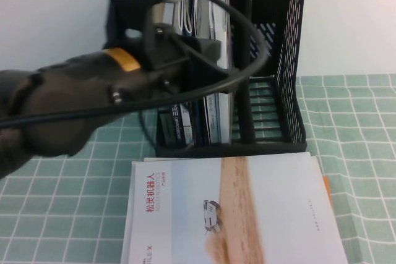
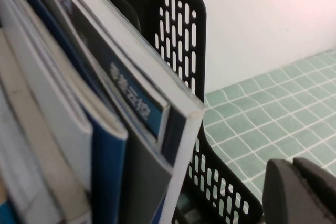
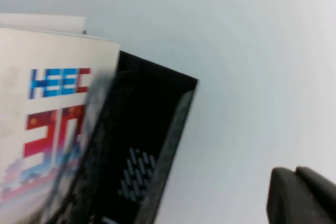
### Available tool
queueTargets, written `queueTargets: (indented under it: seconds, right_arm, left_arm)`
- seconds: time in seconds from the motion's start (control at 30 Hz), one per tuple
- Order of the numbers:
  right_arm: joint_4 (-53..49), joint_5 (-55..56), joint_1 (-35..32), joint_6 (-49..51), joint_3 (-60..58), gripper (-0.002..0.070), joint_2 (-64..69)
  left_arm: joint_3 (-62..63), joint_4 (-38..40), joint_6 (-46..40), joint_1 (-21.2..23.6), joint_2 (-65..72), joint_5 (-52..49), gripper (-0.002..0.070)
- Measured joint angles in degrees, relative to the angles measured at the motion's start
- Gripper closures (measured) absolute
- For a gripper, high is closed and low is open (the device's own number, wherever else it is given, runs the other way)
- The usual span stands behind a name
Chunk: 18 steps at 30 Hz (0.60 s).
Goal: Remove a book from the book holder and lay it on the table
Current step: Hold the bookshelf
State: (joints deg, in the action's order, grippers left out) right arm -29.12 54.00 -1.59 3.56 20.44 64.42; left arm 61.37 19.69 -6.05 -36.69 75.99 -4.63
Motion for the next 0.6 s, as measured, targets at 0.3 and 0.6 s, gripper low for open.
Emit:
queueTargets:
  seconds: [0.3,0.6]
  right_arm:
    - [4.96,-1.14,16.58,-4.44,0.62,0.0678,5.59]
    - [11.67,5.82,25.7,-9.89,0.76,0.0678,16.64]
  left_arm:
    - [10.38,0.66,1.01,-0.35,14.18,-3.06,0.0678]
    - [11.17,-0.28,1.67,-0.35,15.57,-7.14,0.0678]
